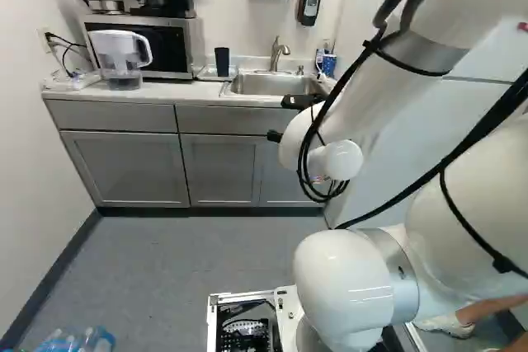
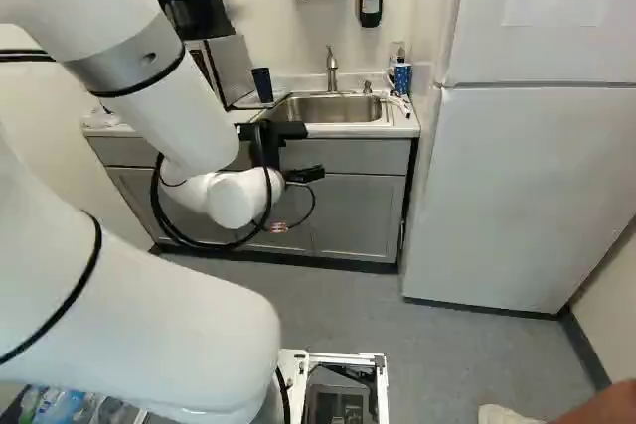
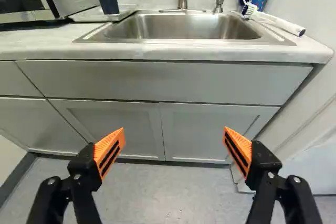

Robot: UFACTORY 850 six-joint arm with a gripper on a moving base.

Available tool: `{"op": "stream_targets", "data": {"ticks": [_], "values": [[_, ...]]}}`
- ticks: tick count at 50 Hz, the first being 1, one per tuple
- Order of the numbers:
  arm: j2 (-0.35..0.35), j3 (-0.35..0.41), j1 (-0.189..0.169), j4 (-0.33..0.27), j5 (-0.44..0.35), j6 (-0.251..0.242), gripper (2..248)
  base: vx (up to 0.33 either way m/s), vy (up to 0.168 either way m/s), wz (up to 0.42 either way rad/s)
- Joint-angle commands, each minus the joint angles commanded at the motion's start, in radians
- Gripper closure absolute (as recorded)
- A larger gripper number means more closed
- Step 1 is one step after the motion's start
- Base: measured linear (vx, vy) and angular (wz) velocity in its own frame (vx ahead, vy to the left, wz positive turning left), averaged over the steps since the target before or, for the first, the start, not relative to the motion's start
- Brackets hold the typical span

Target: Rinse the cup and place it in the tray

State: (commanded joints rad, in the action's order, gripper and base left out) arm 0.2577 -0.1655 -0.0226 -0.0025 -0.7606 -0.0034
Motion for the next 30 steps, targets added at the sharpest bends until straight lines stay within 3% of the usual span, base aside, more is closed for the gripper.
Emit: {"op": "stream_targets", "data": {"ticks": [30], "values": [[0.019,0.07,0.02,0.002,-0.1,0.003,3,0.0,0.0,0.0]]}}
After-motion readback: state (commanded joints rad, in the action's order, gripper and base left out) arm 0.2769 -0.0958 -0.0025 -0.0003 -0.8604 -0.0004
